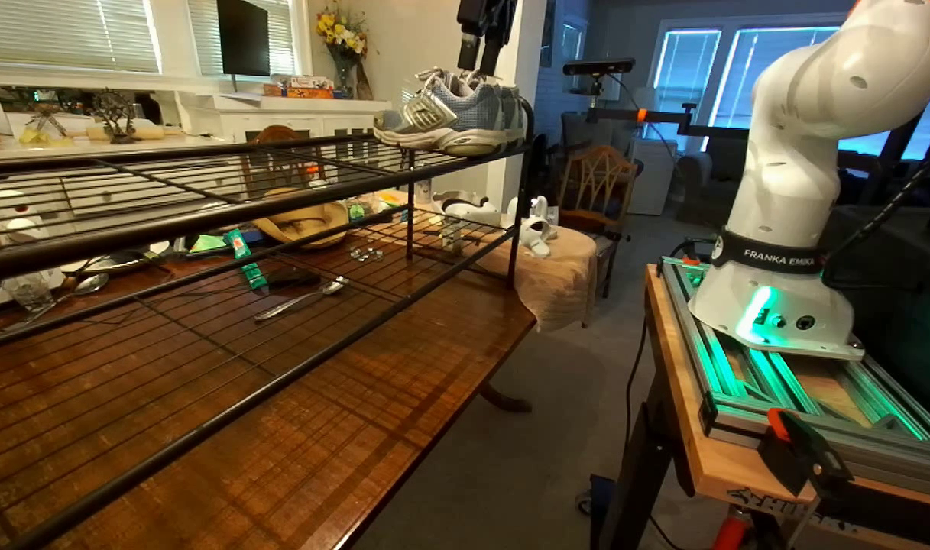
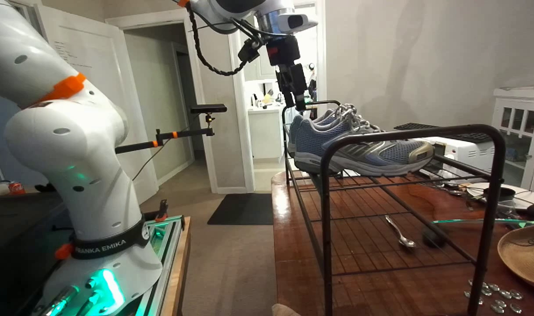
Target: Place a shoe on top of its counterpart
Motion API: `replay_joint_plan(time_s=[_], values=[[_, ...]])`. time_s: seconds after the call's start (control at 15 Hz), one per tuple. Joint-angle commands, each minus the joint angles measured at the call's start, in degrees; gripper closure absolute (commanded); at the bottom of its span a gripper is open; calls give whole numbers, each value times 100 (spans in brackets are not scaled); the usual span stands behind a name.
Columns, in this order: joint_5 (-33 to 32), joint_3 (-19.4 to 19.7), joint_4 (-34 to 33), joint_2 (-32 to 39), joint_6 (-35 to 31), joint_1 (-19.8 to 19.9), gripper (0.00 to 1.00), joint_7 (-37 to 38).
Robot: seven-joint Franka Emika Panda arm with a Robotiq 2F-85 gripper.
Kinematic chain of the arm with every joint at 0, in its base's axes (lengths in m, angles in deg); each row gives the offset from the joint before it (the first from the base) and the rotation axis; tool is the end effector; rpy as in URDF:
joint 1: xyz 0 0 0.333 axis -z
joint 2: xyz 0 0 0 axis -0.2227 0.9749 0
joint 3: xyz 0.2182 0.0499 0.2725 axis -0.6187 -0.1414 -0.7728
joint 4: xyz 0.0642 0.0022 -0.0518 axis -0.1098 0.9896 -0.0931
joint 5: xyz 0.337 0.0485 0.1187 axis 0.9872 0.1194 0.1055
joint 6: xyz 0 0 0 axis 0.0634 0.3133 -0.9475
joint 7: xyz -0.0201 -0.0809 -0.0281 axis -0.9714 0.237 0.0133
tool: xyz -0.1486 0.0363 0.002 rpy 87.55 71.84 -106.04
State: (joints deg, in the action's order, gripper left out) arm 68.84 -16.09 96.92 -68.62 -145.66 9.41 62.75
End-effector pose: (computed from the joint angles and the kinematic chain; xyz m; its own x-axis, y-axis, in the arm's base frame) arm 0.3649 0.0782 0.4885 0.9801 0.0018 0.1986 0.0014 -1.0000 0.0021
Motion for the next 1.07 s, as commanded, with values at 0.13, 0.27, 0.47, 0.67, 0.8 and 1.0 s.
replay_joint_plan(time_s=[0.13, 0.27, 0.47, 0.67, 0.8, 1.0], values=[[-110, 87, 169, 214, -499, -17, 0, -287], [-88, 122, 233, 256, -619, -32, 0, -393], [-77, 153, 315, 306, -758, -47, 0, -533], [-59, 175, 378, 327, -777, -51, 13, -599], [-67, 182, 391, 345, -762, -43, 38, -615], [-14, 211, 292, 348, -659, -56, 56, -617]])
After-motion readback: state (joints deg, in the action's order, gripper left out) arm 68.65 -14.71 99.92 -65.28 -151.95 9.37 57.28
